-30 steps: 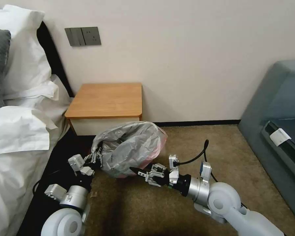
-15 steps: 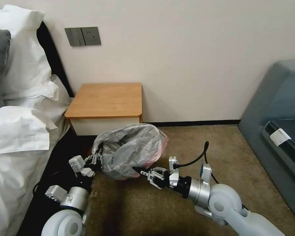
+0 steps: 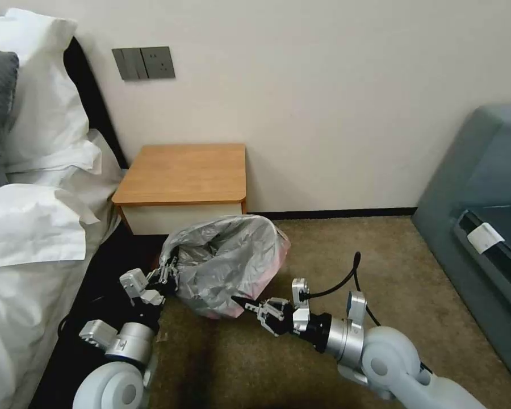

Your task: Pick up the garbage bag from the table and place it over the trash can.

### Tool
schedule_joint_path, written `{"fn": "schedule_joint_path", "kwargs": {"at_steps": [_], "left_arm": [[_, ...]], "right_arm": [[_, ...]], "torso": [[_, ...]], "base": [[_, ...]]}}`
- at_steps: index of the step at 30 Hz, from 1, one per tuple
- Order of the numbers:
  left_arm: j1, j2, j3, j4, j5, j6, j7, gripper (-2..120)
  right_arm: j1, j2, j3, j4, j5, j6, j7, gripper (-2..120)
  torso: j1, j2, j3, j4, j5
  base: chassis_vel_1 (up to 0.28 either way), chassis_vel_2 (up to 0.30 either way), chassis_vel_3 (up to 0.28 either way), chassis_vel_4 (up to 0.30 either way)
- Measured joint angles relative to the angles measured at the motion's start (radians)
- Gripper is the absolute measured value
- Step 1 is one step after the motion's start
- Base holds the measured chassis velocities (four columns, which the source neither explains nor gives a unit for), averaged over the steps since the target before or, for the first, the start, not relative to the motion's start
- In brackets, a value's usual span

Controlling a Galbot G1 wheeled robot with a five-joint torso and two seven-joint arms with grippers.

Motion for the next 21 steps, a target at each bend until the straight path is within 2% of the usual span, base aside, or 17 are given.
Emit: {"fn": "schedule_joint_path", "kwargs": {"at_steps": [16, 21], "left_arm": [[0.0, -0.001, -0.005, -0.008, -0.037, 0.003, -0.009, 8], [0.005, -0.002, -0.006, -0.012, -0.042, 0.007, -0.009, 8]], "right_arm": [[-0.077, 0.075, 0.058, -0.046, -0.05, 0.058, -0.002, 0], [-0.05, 0.097, 0.058, -0.067, -0.053, 0.07, 0.052, 0]], "torso": [[0.0, 0.0, 0.0, 0.0, 0.0], [0.0, 0.0, 0.0, 0.0001, -0.0001]], "base": [[0.0, 0.0, 0.0, 0.0], [0.0, 0.0, 0.0, 0.0]]}}
